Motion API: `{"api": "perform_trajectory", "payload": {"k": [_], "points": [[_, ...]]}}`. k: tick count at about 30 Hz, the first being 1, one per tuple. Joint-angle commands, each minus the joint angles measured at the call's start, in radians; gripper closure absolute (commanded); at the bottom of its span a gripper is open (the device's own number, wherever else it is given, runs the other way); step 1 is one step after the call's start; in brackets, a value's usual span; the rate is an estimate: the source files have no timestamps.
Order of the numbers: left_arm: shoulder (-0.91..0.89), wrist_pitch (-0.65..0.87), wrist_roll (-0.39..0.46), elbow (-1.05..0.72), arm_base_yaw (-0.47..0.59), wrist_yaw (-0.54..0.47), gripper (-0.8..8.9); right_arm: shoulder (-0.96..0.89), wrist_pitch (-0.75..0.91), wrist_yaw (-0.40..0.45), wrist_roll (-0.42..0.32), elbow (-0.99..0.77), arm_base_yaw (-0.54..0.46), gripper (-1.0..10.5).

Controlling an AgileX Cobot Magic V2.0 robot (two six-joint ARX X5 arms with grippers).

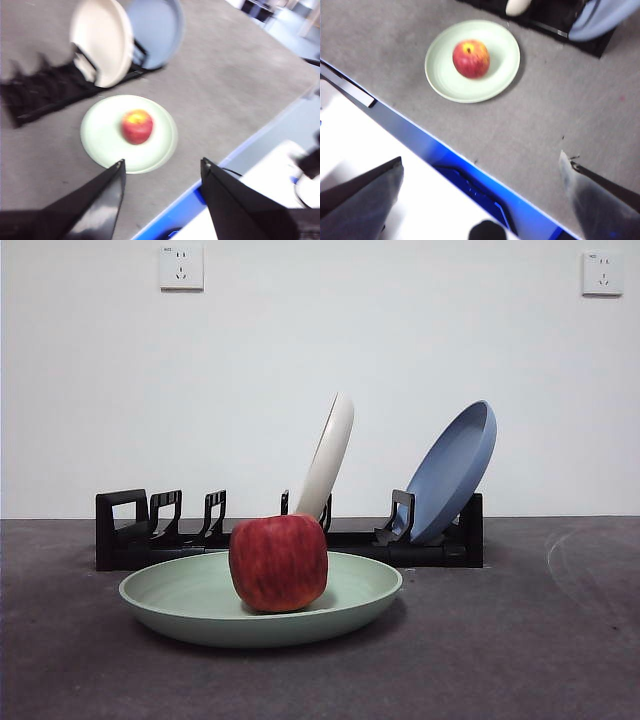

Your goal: Take the green plate from the plate rack,put the plate on the table,take the apple from the table,put the apple in the plate

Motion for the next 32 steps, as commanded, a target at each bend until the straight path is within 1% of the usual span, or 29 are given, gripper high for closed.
{"api": "perform_trajectory", "payload": {"k": [1,3,4,5,6,7,8,9,19,20,22,25,32], "points": [[0.001,0.011,0.005,-0.004,-0.008,0.011,5.61,-0.011,0.018,0.005,0.032,-0.032,0.002,4.2],[0.002,0.010,0.005,-0.004,-0.012,0.011,5.61,-0.012,0.018,0.009,0.043,-0.040,0.002,4.2],[0.002,0.010,0.005,-0.004,-0.013,0.011,5.62,-0.012,0.019,0.013,0.051,-0.043,0.002,4.8],[0.002,0.010,0.005,-0.004,-0.014,0.011,5.64,-0.012,0.018,0.016,0.055,-0.043,0.002,5.8],[0.002,0.007,0.009,-0.004,-0.014,0.012,5.92,-0.012,0.017,0.020,0.056,-0.043,0.002,7.7],[0.002,0.004,0.018,-0.004,-0.014,0.012,6.98,-0.012,0.018,0.025,0.056,-0.043,0.002,9.3],[0.002,-0.001,0.030,-0.004,-0.014,0.014,8.58,-0.012,0.019,0.032,0.055,-0.043,0.002,9.6],[0.002,-0.001,0.036,-0.004,-0.014,0.015,8.19,-0.012,0.018,0.040,0.058,-0.043,0.002,9.6],[0.002,0.000,0.036,-0.004,-0.013,0.029,8.22,-0.012,-0.006,0.049,0.068,-0.043,0.002,9.6],[0.002,0.002,0.036,-0.004,-0.013,0.029,8.22,-0.012,-0.007,0.049,0.078,-0.043,0.002,9.6],[0.002,0.003,0.019,-0.004,-0.013,0.043,8.22,-0.012,-0.009,0.049,0.139,-0.043,0.002,9.6],[0.004,0.002,0.005,-0.004,-0.013,0.078,8.17,-0.009,-0.001,0.050,0.206,-0.042,0.002,9.4],[0.005,0.002,0.005,-0.004,-0.013,0.079,8.17,-0.002,-0.003,0.082,0.209,-0.042,0.002,9.5]]}}
